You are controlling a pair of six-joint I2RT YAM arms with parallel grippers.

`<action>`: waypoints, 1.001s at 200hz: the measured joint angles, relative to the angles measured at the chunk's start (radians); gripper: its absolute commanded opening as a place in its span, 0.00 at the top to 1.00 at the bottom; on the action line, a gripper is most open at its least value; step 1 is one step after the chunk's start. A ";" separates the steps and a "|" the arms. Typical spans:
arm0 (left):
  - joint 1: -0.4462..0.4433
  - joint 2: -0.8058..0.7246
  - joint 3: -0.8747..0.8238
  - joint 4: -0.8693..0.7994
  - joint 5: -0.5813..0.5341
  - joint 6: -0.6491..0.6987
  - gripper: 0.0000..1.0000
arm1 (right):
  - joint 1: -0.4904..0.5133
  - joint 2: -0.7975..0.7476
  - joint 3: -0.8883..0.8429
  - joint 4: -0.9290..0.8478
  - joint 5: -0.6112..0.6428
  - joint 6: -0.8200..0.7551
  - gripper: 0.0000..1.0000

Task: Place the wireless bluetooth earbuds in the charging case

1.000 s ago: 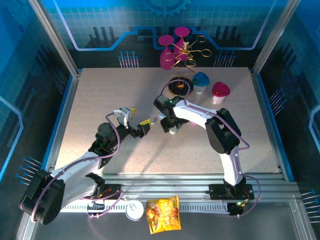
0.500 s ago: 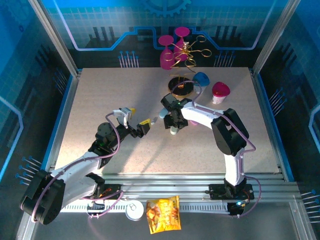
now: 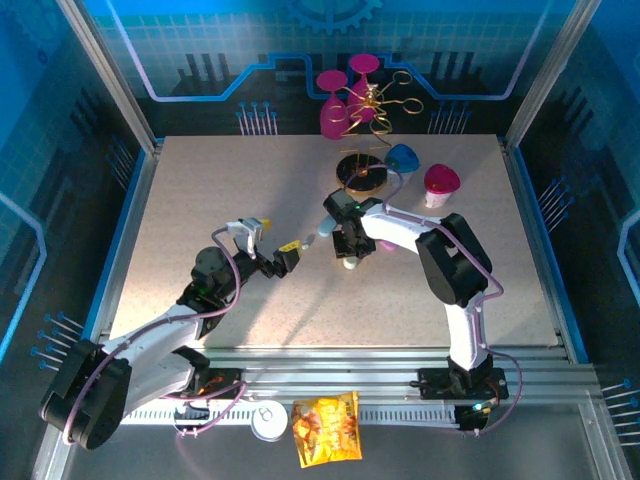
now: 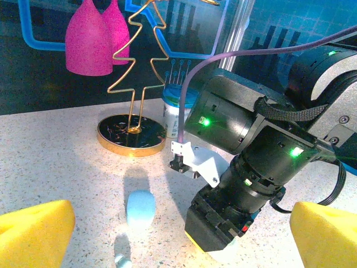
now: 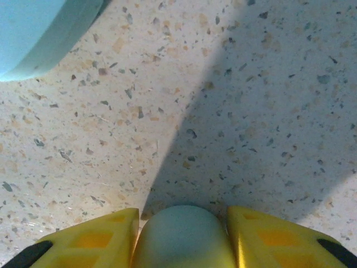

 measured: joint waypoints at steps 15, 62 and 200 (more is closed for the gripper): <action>0.000 0.001 0.000 0.000 0.000 -0.001 0.01 | -0.001 -0.018 -0.025 0.032 -0.003 -0.003 0.65; -0.004 0.048 -0.009 0.089 0.011 -0.008 0.01 | -0.002 -0.269 -0.199 0.200 -0.019 -0.018 0.62; -0.333 0.449 0.158 0.548 -0.166 0.159 0.17 | -0.041 -0.713 -0.676 1.166 -0.335 0.251 0.70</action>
